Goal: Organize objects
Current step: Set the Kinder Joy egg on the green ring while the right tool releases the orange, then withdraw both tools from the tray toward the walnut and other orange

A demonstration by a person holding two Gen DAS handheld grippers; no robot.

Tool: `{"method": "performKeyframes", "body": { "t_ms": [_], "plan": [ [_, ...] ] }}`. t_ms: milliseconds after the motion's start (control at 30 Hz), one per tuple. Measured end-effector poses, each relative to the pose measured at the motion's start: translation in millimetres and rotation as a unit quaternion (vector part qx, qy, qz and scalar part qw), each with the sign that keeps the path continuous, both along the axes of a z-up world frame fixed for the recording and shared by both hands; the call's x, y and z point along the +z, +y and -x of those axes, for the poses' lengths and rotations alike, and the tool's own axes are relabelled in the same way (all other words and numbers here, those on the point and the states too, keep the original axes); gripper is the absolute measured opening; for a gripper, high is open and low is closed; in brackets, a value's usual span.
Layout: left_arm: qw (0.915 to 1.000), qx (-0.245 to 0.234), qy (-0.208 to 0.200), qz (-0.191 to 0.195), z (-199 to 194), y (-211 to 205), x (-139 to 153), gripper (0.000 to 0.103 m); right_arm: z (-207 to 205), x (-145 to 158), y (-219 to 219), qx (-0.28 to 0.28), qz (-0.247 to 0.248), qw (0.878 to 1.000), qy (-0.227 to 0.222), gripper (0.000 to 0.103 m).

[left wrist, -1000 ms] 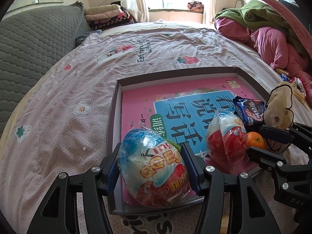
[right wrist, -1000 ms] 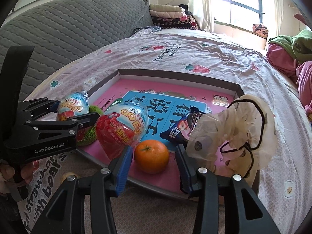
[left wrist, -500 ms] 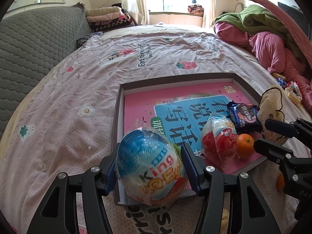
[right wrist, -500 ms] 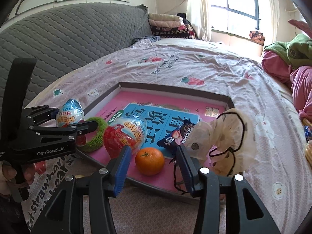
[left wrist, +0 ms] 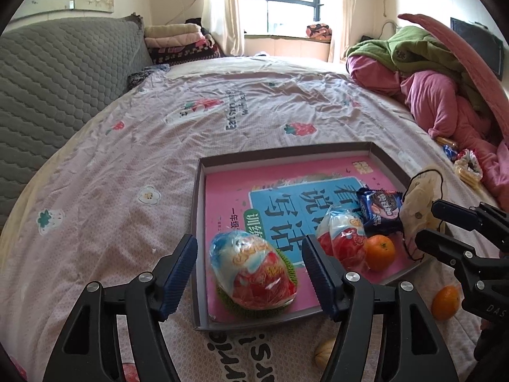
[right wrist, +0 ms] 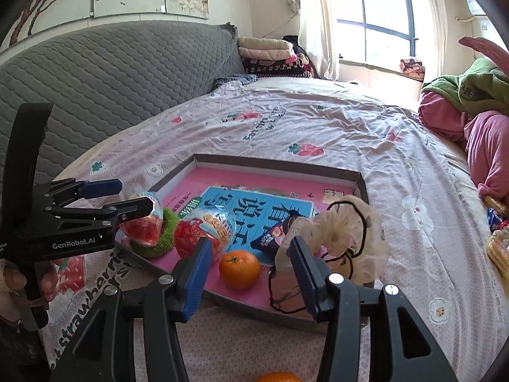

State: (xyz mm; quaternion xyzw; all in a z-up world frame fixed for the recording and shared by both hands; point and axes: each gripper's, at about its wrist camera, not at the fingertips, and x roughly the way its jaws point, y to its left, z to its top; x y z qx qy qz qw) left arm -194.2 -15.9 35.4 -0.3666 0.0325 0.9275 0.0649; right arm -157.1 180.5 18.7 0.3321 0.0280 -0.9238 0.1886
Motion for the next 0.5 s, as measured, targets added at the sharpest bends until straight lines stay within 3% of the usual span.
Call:
{"method": "performKeyframes", "body": {
  "t_ms": [500],
  "plan": [
    [0.9992, -0.006, 0.037, -0.015, -38.8, 7.4, 34.6, 0.070, -48.3, 28.2, 14.0, -0.030, 0.008, 0.997, 0.070, 0.063]
  ]
}}
